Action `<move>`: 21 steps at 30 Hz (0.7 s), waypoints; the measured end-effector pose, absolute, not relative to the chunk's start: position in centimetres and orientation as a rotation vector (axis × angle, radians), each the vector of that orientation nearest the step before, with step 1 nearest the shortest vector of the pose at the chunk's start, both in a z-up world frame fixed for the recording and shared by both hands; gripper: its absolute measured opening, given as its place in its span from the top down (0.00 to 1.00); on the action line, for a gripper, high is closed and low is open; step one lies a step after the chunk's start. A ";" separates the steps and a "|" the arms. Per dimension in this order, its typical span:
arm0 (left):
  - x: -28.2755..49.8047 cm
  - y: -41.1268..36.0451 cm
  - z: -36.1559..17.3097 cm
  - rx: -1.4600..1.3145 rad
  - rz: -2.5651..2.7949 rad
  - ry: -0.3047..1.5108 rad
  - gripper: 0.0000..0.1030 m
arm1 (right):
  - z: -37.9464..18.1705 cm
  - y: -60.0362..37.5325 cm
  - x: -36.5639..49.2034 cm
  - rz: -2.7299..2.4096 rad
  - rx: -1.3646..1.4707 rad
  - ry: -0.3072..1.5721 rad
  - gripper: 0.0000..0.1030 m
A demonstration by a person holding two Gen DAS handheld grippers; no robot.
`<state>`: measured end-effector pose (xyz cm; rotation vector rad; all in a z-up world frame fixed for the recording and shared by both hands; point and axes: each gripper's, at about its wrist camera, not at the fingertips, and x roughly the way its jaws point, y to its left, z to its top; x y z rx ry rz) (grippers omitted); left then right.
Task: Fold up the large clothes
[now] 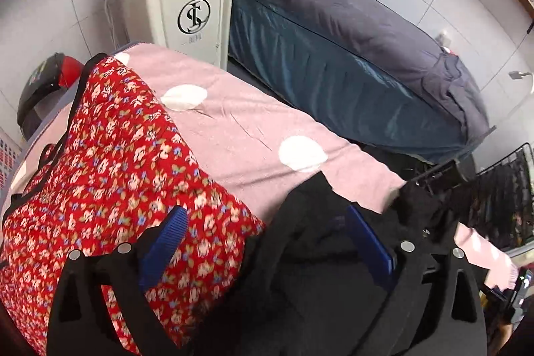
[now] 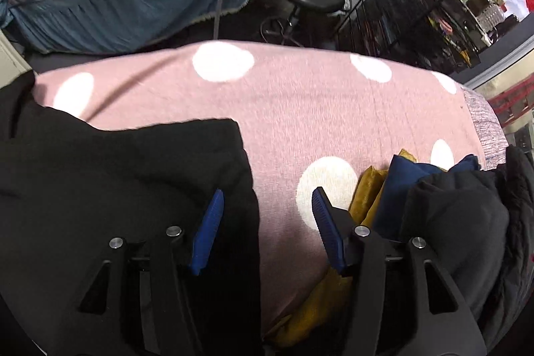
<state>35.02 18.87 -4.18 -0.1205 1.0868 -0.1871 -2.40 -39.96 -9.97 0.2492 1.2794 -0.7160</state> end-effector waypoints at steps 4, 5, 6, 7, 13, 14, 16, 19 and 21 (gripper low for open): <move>31.2 18.2 -2.7 0.005 -0.254 1.068 0.10 | -7.2 -38.5 -3.1 -0.685 0.299 1.171 0.30; 29.9 17.5 -2.4 0.058 -0.284 1.056 0.10 | -6.8 -37.8 -3.3 -0.675 0.312 1.156 0.30; 28.8 17.1 -2.5 0.089 -0.305 1.051 0.10 | -6.2 -37.0 -3.7 -0.651 0.334 1.139 0.30; 27.6 16.4 -2.3 0.118 -0.332 1.051 0.10 | -6.0 -36.2 -3.9 -0.631 0.348 1.134 0.30; 21.3 15.2 -2.8 0.154 -0.451 1.102 0.10 | -4.8 -31.8 -7.1 -0.489 0.419 1.124 0.30; 20.3 15.3 -3.1 0.156 -0.463 1.112 0.10 | -4.7 -31.0 -8.0 -0.471 0.432 1.121 0.30; 18.5 15.2 -3.6 0.157 -0.474 1.128 0.10 | -4.8 -29.9 -9.9 -0.440 0.467 1.125 0.30; 15.8 15.8 -4.3 0.112 -0.485 1.169 0.10 | -4.7 -28.4 -12.1 -0.418 0.464 1.115 0.30; 14.3 16.2 -5.1 0.076 -0.492 1.202 0.10 | -4.2 -26.7 -13.4 -0.402 0.396 1.108 0.30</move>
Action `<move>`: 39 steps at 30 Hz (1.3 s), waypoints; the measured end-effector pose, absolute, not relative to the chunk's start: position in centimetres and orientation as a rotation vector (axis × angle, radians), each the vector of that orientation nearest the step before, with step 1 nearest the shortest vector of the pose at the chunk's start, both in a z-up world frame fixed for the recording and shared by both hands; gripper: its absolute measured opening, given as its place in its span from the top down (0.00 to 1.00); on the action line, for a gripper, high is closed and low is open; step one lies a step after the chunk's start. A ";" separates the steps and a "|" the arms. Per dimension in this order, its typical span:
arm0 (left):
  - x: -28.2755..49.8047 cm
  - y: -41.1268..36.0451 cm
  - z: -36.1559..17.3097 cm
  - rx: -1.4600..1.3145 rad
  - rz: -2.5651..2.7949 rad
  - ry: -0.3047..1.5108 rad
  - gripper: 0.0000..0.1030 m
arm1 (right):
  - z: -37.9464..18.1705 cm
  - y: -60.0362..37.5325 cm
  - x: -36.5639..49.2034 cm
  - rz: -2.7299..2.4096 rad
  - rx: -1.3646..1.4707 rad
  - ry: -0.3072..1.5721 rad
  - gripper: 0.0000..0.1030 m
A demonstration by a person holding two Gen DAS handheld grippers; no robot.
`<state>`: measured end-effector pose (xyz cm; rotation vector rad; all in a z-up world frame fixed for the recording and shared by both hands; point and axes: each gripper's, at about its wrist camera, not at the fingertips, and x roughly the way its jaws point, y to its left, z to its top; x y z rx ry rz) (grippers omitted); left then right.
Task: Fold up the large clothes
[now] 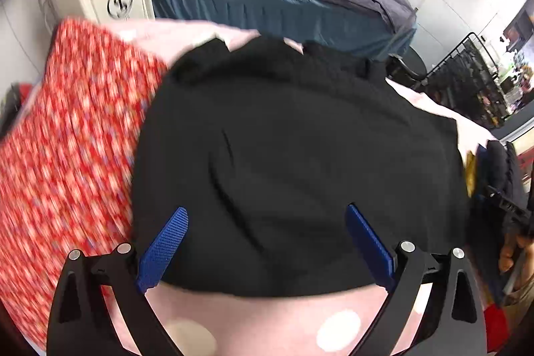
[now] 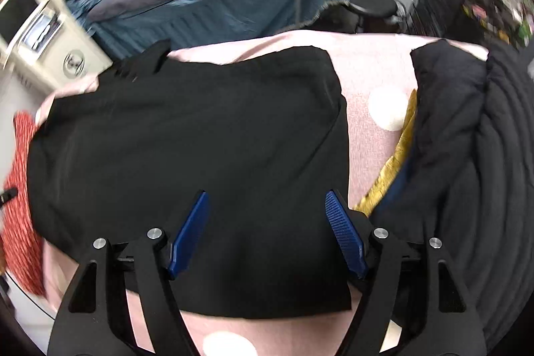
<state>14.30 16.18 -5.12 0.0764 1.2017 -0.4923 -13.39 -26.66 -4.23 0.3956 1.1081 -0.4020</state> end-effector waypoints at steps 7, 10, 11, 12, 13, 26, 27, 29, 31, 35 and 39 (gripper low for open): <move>10.7 17.2 -8.2 -0.043 -0.459 1.301 0.10 | -5.5 -22.9 -16.8 -0.345 0.496 1.132 0.21; 9.8 17.9 -9.2 -0.130 -0.449 1.335 0.10 | -6.4 -22.5 -18.6 -0.355 0.598 1.134 0.21; 9.4 18.3 -9.7 -0.163 -0.443 1.353 0.10 | -6.7 -22.5 -19.2 -0.361 0.631 1.133 0.21; 9.3 18.5 -10.1 -0.181 -0.436 1.365 0.10 | -7.1 -22.5 -20.0 -0.372 0.680 1.131 0.21; 9.0 18.9 -10.6 -0.204 -0.427 1.378 0.10 | -7.5 -22.5 -20.4 -0.378 0.714 1.130 0.21; 8.7 23.7 -14.8 -0.544 -0.336 1.418 0.10 | -13.6 -23.6 -28.1 -0.434 1.151 1.114 0.21; 8.8 23.7 -15.1 -0.544 -0.329 1.421 0.10 | -14.0 -23.6 -28.0 -0.423 1.175 1.108 0.21; 9.1 23.7 -16.0 -0.559 -0.321 1.423 0.10 | -14.7 -23.5 -27.9 -0.405 1.221 1.091 0.21; 9.3 23.8 -16.8 -0.576 -0.300 1.429 0.10 | -15.4 -23.4 -27.5 -0.403 1.254 1.072 0.21; 10.1 23.1 -17.9 -0.600 -0.282 1.417 0.10 | -16.6 -23.4 -26.5 -0.369 1.366 0.986 0.21; 11.1 21.9 -18.0 -0.608 -0.286 1.378 0.08 | -17.7 -22.9 -24.1 -0.352 1.398 0.950 0.21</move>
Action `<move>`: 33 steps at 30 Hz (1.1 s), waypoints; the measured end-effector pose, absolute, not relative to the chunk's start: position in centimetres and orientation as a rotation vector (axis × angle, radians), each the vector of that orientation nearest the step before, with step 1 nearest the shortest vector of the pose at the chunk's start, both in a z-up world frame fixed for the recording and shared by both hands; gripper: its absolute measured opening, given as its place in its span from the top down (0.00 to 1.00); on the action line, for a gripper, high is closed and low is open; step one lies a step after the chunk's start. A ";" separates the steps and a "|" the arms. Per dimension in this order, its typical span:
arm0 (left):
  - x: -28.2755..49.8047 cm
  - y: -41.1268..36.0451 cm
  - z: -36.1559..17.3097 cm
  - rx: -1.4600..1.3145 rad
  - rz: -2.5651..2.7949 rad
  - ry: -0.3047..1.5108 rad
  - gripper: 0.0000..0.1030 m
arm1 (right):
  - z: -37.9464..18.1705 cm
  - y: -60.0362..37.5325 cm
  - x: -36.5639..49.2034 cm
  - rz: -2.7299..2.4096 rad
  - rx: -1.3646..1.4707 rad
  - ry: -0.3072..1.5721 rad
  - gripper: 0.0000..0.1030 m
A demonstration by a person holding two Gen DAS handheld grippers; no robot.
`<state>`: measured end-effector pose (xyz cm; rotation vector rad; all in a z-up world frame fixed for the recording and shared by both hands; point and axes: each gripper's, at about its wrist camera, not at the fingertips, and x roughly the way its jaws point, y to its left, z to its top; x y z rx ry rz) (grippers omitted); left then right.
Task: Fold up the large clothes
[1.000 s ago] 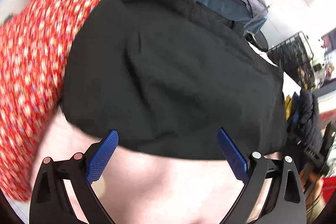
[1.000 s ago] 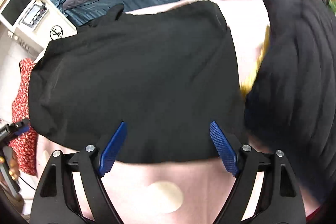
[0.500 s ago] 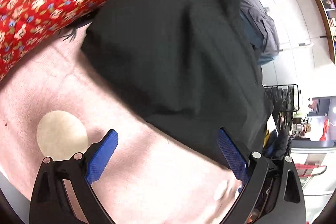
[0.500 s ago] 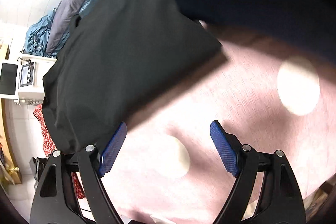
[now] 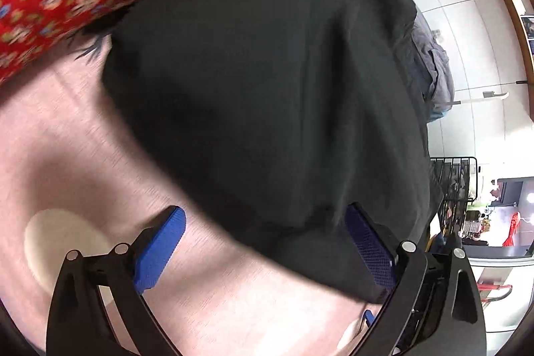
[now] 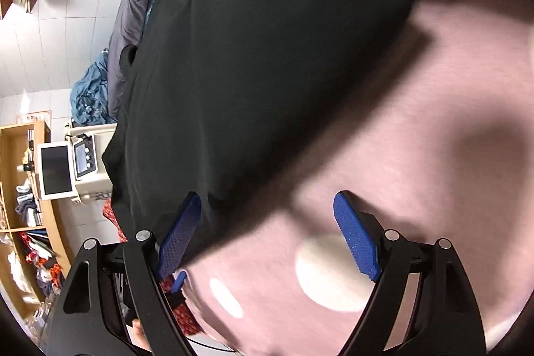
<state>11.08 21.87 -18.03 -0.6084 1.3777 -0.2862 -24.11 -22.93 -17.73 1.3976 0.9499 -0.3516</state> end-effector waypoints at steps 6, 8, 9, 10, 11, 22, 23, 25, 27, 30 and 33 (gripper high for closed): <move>14.7 20.8 -18.0 -0.724 -0.316 1.324 0.08 | -17.8 -23.8 -20.3 -0.354 1.354 0.857 0.21; 16.1 20.2 -18.1 -0.758 -0.340 1.315 0.09 | -17.9 -24.9 -19.0 -0.362 1.371 0.814 0.21; 16.9 19.7 -18.1 -0.783 -0.362 1.302 0.09 | -17.9 -25.4 -18.2 -0.361 1.380 0.790 0.21; 17.5 19.2 -18.0 -0.798 -0.378 1.292 0.09 | -18.2 -25.8 -17.3 -0.367 1.392 0.756 0.21; 18.2 18.4 -18.0 -0.803 -0.404 1.280 0.09 | -18.4 -25.9 -16.6 -0.373 1.398 0.739 0.19; 20.9 15.2 -17.7 -0.766 -0.427 1.280 0.63 | -18.4 -26.0 -14.4 -0.456 1.404 0.755 0.81; 21.1 14.6 -16.9 -0.729 -0.430 1.282 0.72 | -18.3 -26.0 -14.4 -0.449 1.417 0.774 0.85; 21.5 13.3 -15.3 -0.645 -0.435 1.271 0.83 | -17.0 -25.9 -13.2 -0.441 1.359 0.828 0.88; 21.8 11.6 -12.2 -0.532 -0.458 1.216 0.87 | -15.7 -25.5 -12.6 -0.439 1.303 0.858 0.90; 21.8 7.9 -6.2 -0.285 -0.493 1.077 0.89 | -14.9 -24.6 -12.7 -0.424 1.309 0.875 0.91; 21.7 4.2 -0.6 -0.143 -0.526 0.960 0.90 | -14.3 -23.3 -12.8 -0.402 1.328 0.903 0.91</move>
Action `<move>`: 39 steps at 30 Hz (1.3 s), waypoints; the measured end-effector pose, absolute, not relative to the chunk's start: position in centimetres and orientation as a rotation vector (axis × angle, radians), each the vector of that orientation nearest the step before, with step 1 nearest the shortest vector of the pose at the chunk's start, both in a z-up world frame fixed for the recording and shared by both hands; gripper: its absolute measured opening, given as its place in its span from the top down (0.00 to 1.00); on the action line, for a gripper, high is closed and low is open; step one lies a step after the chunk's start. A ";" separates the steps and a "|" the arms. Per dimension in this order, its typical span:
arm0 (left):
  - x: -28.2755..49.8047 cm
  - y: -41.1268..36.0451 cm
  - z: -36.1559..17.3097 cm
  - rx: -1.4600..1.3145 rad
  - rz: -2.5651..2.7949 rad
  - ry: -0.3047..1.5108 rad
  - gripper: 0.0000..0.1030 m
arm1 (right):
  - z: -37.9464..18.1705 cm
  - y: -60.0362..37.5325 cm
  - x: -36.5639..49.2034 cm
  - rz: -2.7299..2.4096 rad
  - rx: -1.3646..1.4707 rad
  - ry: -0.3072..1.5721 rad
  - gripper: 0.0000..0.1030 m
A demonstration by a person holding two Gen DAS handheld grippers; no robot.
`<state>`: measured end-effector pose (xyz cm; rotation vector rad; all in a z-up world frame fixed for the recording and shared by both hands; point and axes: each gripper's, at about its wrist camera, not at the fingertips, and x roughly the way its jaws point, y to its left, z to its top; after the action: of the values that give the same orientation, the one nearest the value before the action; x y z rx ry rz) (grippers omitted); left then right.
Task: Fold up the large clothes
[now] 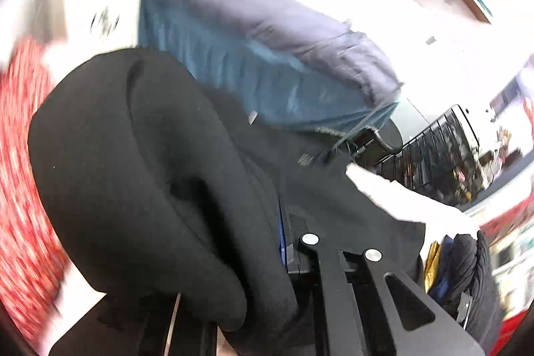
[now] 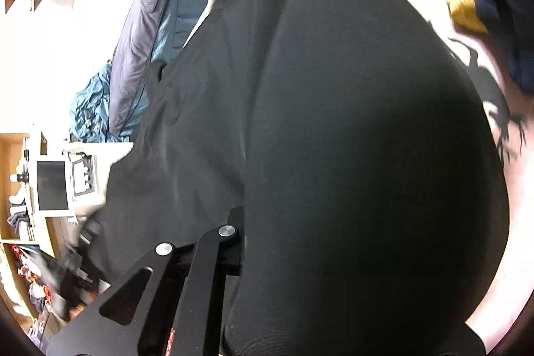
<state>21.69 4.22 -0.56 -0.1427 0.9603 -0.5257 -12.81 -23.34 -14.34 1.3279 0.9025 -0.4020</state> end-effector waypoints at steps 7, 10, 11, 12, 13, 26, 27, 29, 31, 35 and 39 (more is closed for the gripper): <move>21.1 5.7 10.3 -0.111 -0.511 0.728 0.93 | -8.4 -19.7 -6.7 -0.205 1.301 0.838 0.91; 20.6 10.6 13.9 -0.123 -0.434 0.632 0.93 | -3.9 -17.5 -1.0 -0.059 1.234 0.773 0.91; 20.0 12.7 14.9 -0.141 -0.404 0.605 0.93 | -2.7 -16.6 0.6 -0.018 1.203 0.765 0.91; 19.2 15.8 16.2 -0.158 -0.354 0.563 0.93 | -1.1 -15.3 2.7 0.040 1.162 0.757 0.91; 18.0 18.9 17.4 -0.164 -0.287 0.524 0.93 | 0.4 -13.8 4.6 0.098 1.117 0.748 0.91; 3.3 43.3 2.0 -0.498 0.456 0.860 0.86 | -1.7 13.5 25.7 0.515 0.622 1.103 0.91; 3.2 44.7 -1.4 -0.604 0.457 0.950 0.75 | -3.9 14.4 26.5 0.474 0.611 1.170 0.91; 1.6 46.9 -4.6 -0.798 0.425 0.926 0.70 | -6.8 14.9 26.8 0.445 0.663 1.225 0.91; 0.8 47.7 -4.5 -0.834 0.381 0.916 0.66 | -7.5 14.9 27.5 0.435 0.699 1.230 0.91; -1.1 47.2 -3.0 -0.800 0.364 0.951 0.46 | -6.6 14.6 28.8 0.436 0.762 1.213 0.91; -5.3 46.2 0.1 -0.745 0.450 0.877 0.32 | -7.7 10.4 26.9 0.388 0.972 1.212 0.77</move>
<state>-5.26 46.22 0.11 -0.7454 0.8770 0.4503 26.91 10.45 -7.73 0.9721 1.2117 0.3876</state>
